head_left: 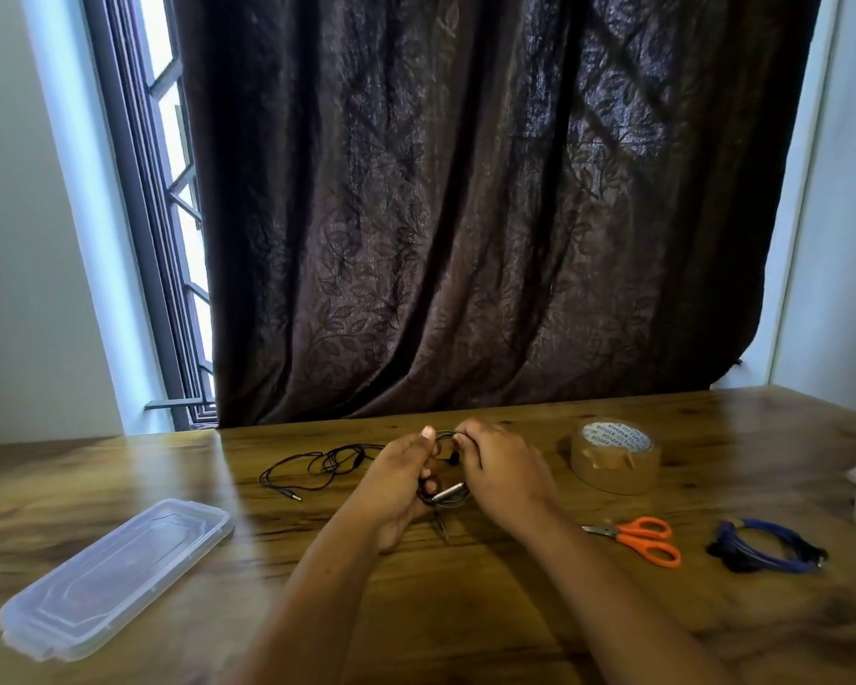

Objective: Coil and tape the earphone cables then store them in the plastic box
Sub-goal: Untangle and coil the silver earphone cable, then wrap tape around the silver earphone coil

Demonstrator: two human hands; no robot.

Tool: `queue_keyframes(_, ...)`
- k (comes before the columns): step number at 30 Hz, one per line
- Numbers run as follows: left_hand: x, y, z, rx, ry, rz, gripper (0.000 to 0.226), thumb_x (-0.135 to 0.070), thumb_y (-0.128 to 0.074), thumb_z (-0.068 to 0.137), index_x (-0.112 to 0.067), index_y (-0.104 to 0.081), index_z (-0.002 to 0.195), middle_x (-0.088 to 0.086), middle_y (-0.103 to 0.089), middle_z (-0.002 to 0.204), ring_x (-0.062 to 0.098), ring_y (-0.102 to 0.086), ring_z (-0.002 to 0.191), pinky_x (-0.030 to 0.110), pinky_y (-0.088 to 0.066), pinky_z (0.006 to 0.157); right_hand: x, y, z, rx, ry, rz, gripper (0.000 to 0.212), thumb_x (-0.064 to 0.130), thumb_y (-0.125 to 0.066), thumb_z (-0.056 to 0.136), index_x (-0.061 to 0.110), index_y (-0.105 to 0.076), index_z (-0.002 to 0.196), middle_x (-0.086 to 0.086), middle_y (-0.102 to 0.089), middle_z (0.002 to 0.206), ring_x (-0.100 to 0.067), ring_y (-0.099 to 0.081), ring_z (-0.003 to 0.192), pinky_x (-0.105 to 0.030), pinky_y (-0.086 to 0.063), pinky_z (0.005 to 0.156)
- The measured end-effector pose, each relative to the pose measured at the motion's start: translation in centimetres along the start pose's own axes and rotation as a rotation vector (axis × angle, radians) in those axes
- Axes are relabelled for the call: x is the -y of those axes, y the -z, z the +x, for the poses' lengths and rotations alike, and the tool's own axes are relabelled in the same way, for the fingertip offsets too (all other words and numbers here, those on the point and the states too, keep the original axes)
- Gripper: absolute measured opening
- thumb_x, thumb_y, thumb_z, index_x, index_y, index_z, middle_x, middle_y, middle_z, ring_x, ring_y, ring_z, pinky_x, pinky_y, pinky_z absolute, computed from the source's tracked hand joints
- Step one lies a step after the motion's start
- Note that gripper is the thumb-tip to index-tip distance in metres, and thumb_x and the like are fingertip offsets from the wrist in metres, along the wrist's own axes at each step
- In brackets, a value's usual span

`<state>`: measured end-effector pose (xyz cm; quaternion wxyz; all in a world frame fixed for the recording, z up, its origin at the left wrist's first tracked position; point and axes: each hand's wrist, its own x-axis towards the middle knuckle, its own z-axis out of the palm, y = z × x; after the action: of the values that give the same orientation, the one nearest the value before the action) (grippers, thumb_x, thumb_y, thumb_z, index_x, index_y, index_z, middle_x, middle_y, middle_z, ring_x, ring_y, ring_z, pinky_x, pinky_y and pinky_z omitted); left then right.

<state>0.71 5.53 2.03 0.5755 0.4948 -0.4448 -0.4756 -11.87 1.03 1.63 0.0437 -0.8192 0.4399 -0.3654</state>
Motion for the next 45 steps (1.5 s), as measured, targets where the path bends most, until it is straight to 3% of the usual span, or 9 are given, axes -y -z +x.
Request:
queue_keyframes(4, 0.5, -0.1, 0.2, -0.042, 0.031, -0.075, 0.032, -0.035, -0.037, 0.102, -0.013, -0.05, 0.081, -0.007, -0.038, 0.052, 0.006, -0.034, 0.046, 0.02, -0.039, 0.046, -0.2, 0.0, 0.2, 0.061, 0.001, 0.054, 0.021, 0.033, -0.04, 0.1, 0.027, -0.06, 0.104, 0.005, -0.064, 0.099, -0.015, -0.058, 0.091, -0.035, -0.048, 0.077)
queue_keyframes(11, 1.2, -1.0, -0.1, -0.109, 0.065, -0.065, 0.033, -0.032, -0.037, 0.102, -0.014, -0.048, 0.077, -0.007, -0.036, 0.051, 0.008, -0.029, 0.047, 0.021, -0.032, 0.045, -1.0, -0.2, 0.0, 0.129, 0.018, 0.035, 0.023, 0.034, -0.04, 0.1, 0.026, -0.061, 0.103, 0.007, -0.062, 0.09, -0.011, -0.057, 0.079, -0.03, -0.044, 0.061)
queue_keyframes(22, 2.7, -1.1, 0.7, -0.113, 0.083, 0.091, 0.035, -0.034, -0.036, 0.102, -0.015, -0.049, 0.075, -0.007, -0.038, 0.049, 0.011, -0.029, 0.05, 0.028, -0.027, 0.053, -0.7, 0.4, -1.2, 0.168, 0.02, -0.099, 0.026, 0.032, -0.037, 0.1, 0.021, -0.06, 0.098, -0.001, -0.065, 0.097, -0.019, -0.059, 0.083, -0.031, -0.04, 0.062)
queue_keyframes(27, 3.1, -1.3, 0.9, -0.065, 0.067, 0.208, 0.038, -0.035, -0.034, 0.102, -0.015, -0.05, 0.073, -0.005, -0.038, 0.053, 0.013, -0.029, 0.05, 0.031, -0.024, 0.053, -0.9, 0.5, -2.9, 0.085, -0.046, -0.091, 0.029, 0.036, -0.037, 0.099, 0.023, -0.061, 0.11, -0.001, -0.065, 0.108, -0.021, -0.06, 0.097, -0.033, -0.048, 0.074)
queue_keyframes(33, 2.9, -2.2, 0.3, -0.01, 0.066, 0.223, 0.035, -0.036, -0.035, 0.102, -0.016, -0.051, 0.078, -0.008, -0.038, 0.051, 0.012, -0.03, 0.051, 0.03, -0.025, 0.055, -2.2, 2.7, -4.8, -0.032, -0.099, -0.212, 0.027, 0.038, -0.039, 0.098, 0.023, -0.059, 0.108, 0.001, -0.063, 0.106, -0.017, -0.058, 0.094, -0.032, -0.047, 0.074)
queue_keyframes(39, 3.5, -4.7, -0.6, 0.069, 0.057, 0.187, 0.035, -0.036, -0.035, 0.102, -0.015, -0.05, 0.078, -0.006, -0.042, 0.057, 0.012, -0.036, 0.053, 0.03, -0.033, 0.06, -5.3, 6.2, -8.0, 0.032, -0.287, -0.459, 0.027, 0.027, -0.045, 0.095, 0.019, -0.056, 0.117, -0.003, -0.059, 0.12, -0.024, -0.053, 0.11, -0.041, -0.042, 0.09)
queue_keyframes(45, 4.4, -5.7, -1.2, -0.048, -0.055, 0.319, 0.032, -0.033, -0.037, 0.101, -0.012, -0.056, 0.086, 0.004, -0.055, 0.078, 0.019, -0.054, 0.073, 0.029, -0.044, 0.068, -7.3, 7.2, -9.6, 0.131, -0.471, -0.476, 0.03, 0.019, -0.048, 0.093, 0.018, -0.055, 0.123, -0.004, -0.057, 0.123, -0.026, -0.05, 0.117, -0.044, -0.042, 0.1)
